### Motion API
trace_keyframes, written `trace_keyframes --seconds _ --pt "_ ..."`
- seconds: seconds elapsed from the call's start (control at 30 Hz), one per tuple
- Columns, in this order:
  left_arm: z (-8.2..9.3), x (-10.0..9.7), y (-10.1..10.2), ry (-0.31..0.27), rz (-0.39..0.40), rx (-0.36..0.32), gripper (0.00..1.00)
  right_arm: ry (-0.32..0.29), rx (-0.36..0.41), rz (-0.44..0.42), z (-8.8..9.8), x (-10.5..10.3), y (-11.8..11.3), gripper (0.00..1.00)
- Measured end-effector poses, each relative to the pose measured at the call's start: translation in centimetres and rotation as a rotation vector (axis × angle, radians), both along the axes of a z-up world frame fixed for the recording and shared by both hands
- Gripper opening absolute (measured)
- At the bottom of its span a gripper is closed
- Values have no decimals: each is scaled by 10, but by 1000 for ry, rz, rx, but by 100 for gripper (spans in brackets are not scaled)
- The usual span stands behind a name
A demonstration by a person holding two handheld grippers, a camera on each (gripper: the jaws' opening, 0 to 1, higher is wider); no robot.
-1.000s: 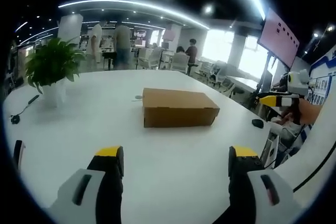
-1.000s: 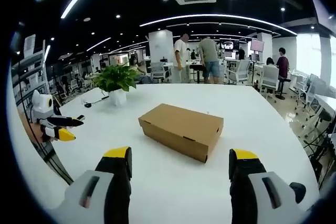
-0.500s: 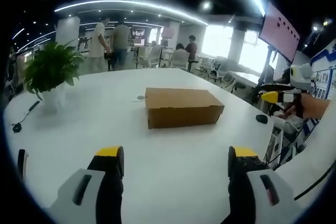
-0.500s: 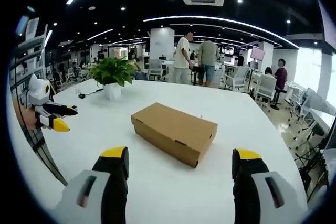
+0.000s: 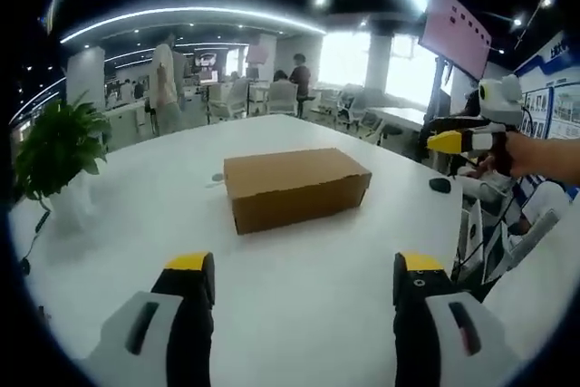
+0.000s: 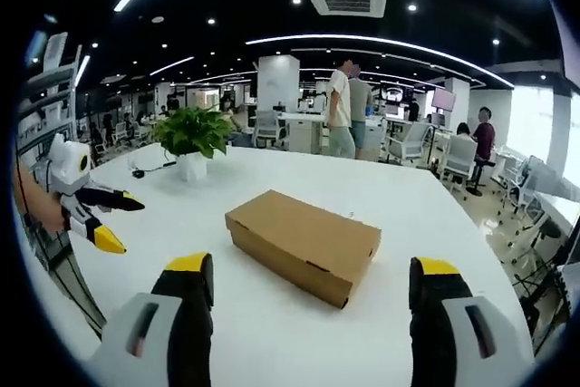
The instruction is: Operate the shoe box by opening the lid, removing the specified soft item, and placing it in the target area until the item is outside and the box remains undamaged.
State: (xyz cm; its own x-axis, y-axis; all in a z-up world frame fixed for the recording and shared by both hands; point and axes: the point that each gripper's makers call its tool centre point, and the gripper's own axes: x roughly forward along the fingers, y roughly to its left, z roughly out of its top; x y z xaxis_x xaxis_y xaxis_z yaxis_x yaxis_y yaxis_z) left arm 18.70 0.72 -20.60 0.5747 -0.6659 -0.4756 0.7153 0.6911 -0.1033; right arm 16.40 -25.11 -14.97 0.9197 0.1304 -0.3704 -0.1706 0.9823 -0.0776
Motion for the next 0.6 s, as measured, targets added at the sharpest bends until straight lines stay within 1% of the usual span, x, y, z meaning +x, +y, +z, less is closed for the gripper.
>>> trace_keyframes --seconds 0.07,0.13,0.17,0.2,0.23,0.3,0.37,0.4,0.43,0.47,0.53,0.6 --pt "0 4 -2 2 -2 -5 82 -38 -25 13 3 7 1 92" --pt "-1 13 0 10 20 -7 82 -21 -14 23 -1 12 2 93" --pt "0 15 0 11 30 -13 82 -2 -6 34 -4 15 4 93" --pt "1 19 1 21 53 -25 82 -3 -4 43 -5 17 5 93" --pt "4 24 4 36 100 -51 82 -10 2 55 -4 20 7 93" --pt "8 30 4 48 124 -92 78 -34 10 77 -2 27 8 93" --pt "8 37 6 31 133 -78 77 -47 17 88 -5 35 6 93" --pt "7 42 7 18 144 -67 78 -45 29 85 -9 39 4 92" --pt "8 46 6 6 152 -84 79 -42 34 86 -11 41 4 91" --pt "10 52 2 2 171 -124 81 -53 45 82 -11 46 2 91" --pt "17 57 -5 8 182 -188 86 -72 67 76 -9 52 1 92" --pt "18 60 -10 -1 164 -180 92 -75 87 74 -12 59 -1 92"
